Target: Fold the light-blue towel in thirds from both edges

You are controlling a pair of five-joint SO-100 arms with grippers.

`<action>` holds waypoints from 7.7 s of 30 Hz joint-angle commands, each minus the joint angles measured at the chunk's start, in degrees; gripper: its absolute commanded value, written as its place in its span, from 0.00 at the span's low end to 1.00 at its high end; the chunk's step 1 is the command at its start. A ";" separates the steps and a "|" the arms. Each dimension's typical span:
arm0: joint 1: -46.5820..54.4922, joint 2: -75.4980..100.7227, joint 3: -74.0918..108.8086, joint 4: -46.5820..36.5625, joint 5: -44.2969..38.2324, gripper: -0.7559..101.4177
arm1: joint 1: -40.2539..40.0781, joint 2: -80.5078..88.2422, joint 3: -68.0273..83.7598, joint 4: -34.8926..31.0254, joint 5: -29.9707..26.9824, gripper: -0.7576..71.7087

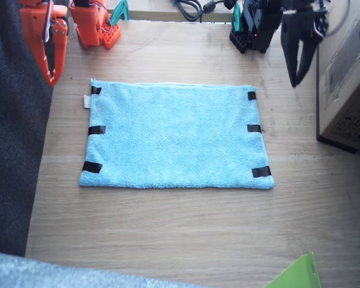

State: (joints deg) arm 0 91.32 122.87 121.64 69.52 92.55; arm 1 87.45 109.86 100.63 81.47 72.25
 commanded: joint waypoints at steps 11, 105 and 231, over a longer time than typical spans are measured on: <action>-6.59 -18.90 -9.84 1.32 -1.14 0.16 | 5.98 -21.62 -5.45 0.70 3.08 0.19; -15.03 -47.46 -20.48 13.89 0.44 0.23 | 7.56 -33.49 3.69 -4.92 0.09 0.25; -32.52 -37.09 -46.76 34.19 6.33 0.01 | 26.54 -44.30 -43.24 22.32 3.96 0.26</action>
State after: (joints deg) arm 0 61.26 87.45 78.05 102.66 97.73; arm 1 113.03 62.58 57.22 103.54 75.06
